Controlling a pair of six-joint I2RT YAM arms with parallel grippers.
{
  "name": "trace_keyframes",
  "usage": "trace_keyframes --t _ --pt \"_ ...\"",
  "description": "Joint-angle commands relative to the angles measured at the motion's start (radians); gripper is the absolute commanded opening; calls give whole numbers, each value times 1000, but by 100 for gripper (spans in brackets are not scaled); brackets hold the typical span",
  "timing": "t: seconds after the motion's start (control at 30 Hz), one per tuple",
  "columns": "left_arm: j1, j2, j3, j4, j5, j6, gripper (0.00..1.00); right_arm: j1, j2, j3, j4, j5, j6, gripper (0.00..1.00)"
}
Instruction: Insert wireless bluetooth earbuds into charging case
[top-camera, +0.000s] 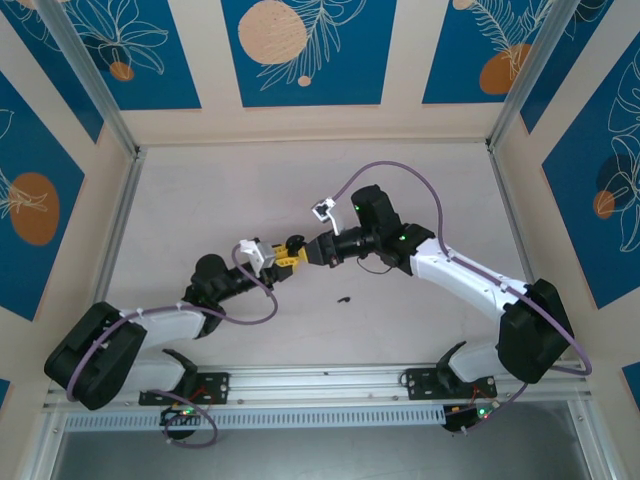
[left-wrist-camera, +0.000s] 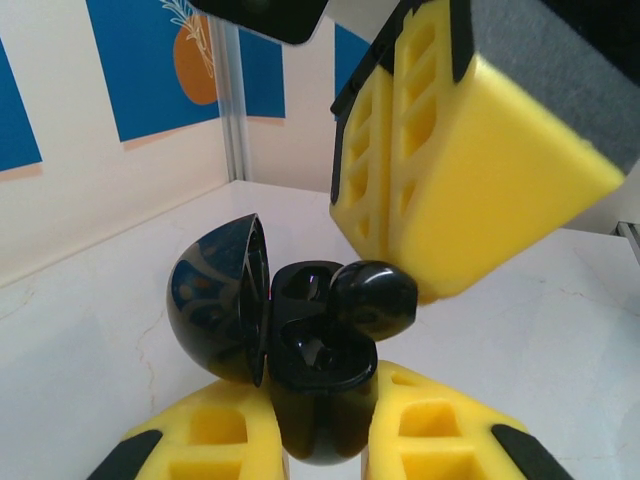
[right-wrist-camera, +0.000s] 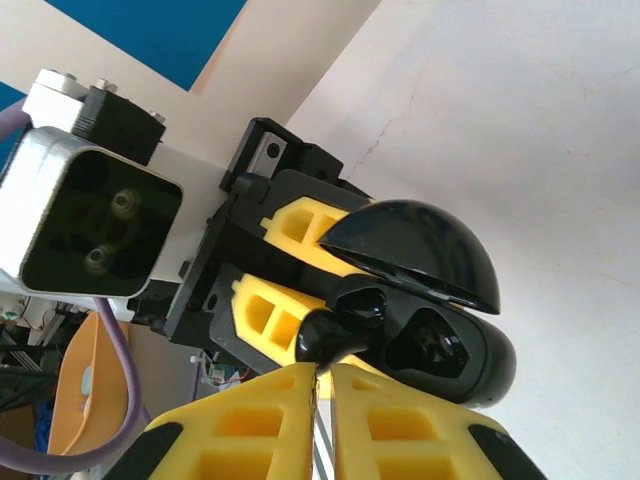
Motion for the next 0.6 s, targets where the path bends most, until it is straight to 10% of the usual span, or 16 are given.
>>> trace_keyframes --t 0.0,0.57 --pt "-8 -25 17 20 10 27 15 8 16 30 5 -7 -15 13" --pt "-10 -47 20 -38 12 53 15 21 45 63 19 -4 -14 13"
